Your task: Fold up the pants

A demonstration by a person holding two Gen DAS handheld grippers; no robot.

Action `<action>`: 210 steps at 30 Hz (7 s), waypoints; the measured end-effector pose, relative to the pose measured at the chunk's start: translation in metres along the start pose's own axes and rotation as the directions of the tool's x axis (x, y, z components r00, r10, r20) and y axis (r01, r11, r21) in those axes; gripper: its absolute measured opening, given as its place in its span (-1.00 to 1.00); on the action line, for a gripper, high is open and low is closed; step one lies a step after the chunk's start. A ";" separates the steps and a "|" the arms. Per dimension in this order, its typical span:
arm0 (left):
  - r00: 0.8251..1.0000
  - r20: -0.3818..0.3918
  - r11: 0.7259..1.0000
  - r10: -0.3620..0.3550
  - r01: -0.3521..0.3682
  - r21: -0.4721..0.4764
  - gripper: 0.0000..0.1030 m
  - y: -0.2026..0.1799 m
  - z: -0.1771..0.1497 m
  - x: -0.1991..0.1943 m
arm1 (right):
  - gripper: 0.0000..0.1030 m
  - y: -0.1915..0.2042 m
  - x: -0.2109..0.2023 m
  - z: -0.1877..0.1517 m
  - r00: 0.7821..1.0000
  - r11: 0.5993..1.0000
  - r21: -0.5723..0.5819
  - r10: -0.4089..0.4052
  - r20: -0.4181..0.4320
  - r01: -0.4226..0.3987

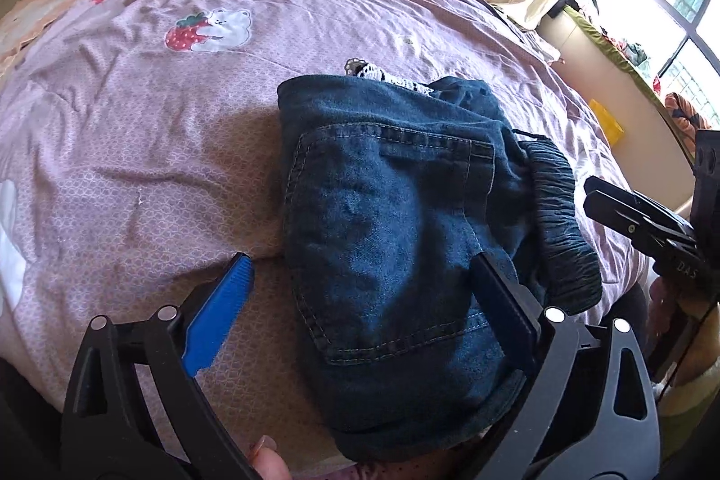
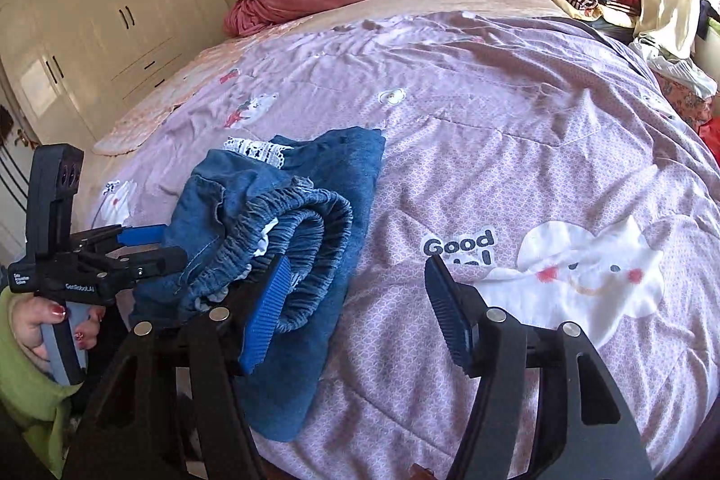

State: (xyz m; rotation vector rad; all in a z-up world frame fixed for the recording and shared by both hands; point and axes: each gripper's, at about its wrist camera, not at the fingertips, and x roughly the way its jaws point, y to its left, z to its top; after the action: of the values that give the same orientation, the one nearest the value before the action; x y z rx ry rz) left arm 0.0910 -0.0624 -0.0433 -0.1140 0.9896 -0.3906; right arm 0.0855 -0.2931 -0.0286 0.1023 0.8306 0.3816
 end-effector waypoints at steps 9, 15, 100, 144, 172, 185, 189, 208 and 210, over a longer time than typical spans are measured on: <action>1.000 0.007 1.000 0.024 -0.024 0.010 0.74 -0.005 0.002 0.012 | -0.31 0.006 0.038 0.014 0.990 0.992 -0.048 0.116 -0.077 -0.120; 0.999 0.006 0.999 0.048 -0.048 0.019 0.74 -0.009 0.004 0.016 | -0.32 0.002 0.052 0.014 0.985 0.988 -0.020 0.148 -0.092 -0.151; 0.973 0.222 0.998 0.062 -0.067 0.013 -0.81 0.029 0.115 0.005 | -0.70 0.046 0.107 0.138 0.988 0.988 -0.085 0.136 0.073 -0.129; 0.977 0.166 0.990 0.137 -0.130 -0.052 0.31 0.049 0.079 0.007 | 0.45 0.019 0.091 0.096 1.000 0.999 0.046 -0.024 0.016 0.023; 0.958 0.241 0.987 0.155 -0.158 -0.007 0.81 0.010 0.040 -0.069 | 0.91 0.055 -0.009 0.062 0.987 0.998 0.001 -0.062 0.147 0.062; 0.953 0.255 0.986 0.164 -0.165 -0.018 0.81 -0.001 0.007 -0.097 | 0.91 0.070 -0.045 0.038 0.980 0.997 0.010 -0.078 0.184 0.077; 0.954 0.245 0.984 0.174 -0.174 -0.018 0.81 -0.004 -0.005 -0.097 | 0.91 0.072 -0.052 0.027 0.978 0.996 0.013 -0.086 0.190 0.085; 0.954 0.203 0.976 0.218 -0.217 -0.032 0.81 -0.006 -0.044 -0.085 | 0.91 0.073 -0.048 -0.021 0.981 0.992 0.051 -0.123 0.151 0.117; 0.956 0.193 0.975 0.222 -0.220 -0.032 0.81 -0.005 -0.047 -0.083 | 0.91 0.072 -0.045 -0.026 0.983 0.992 0.055 -0.119 0.140 0.112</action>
State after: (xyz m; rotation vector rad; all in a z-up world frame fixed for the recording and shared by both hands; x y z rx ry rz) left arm 0.0100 -0.0327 -0.0026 -0.0491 0.7999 -0.1652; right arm 0.0178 -0.2445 0.0025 0.1231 0.7006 0.2421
